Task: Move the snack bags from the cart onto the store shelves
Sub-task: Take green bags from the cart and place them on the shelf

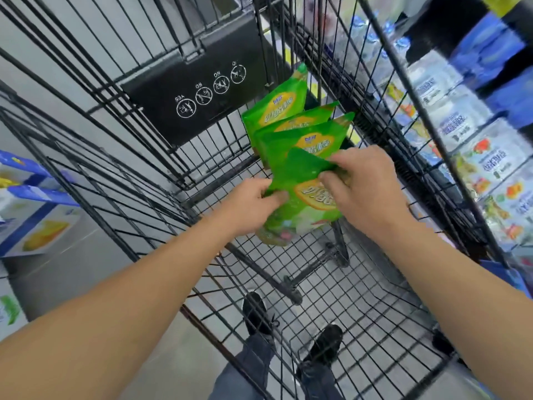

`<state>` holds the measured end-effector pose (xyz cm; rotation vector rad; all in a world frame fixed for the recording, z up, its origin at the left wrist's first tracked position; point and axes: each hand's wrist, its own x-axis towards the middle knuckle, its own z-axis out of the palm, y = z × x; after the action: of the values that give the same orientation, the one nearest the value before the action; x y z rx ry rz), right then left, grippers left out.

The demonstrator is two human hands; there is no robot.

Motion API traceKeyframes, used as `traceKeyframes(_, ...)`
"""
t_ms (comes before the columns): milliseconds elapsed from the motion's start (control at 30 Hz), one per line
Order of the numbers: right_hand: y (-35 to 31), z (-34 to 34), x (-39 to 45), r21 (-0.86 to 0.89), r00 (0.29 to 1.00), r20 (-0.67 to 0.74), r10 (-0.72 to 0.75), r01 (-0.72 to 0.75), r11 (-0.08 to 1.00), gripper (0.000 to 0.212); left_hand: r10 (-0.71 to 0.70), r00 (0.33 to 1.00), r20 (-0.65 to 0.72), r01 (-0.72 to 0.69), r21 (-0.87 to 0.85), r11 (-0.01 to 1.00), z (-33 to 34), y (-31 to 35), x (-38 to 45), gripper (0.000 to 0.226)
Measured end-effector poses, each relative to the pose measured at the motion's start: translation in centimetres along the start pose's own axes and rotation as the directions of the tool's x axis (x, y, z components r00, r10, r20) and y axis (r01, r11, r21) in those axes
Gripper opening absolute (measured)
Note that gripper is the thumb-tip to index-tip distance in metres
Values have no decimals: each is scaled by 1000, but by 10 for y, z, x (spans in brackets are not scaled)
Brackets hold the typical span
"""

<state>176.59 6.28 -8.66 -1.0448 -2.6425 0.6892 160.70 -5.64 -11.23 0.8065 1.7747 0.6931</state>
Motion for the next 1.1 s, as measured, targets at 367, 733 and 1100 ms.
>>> traceKeyframes(367, 4, 11, -50, 696, 767, 273, 580, -574, 431, 21, -169, 979, 111, 196, -730, 655, -10, 4, -17, 36)
traceKeyframes(733, 32, -47, -96, 858, 648, 122, 752, -450, 249, 32, -108, 994, 15, 92, -642, 761, 62, 53, -34, 31)
traceKeyframes(1100, 156, -145, -212, 924, 518, 15, 855, -334, 186, 32, 98, 995, 10, -84, -440, 894, 229, 167, -43, 23)
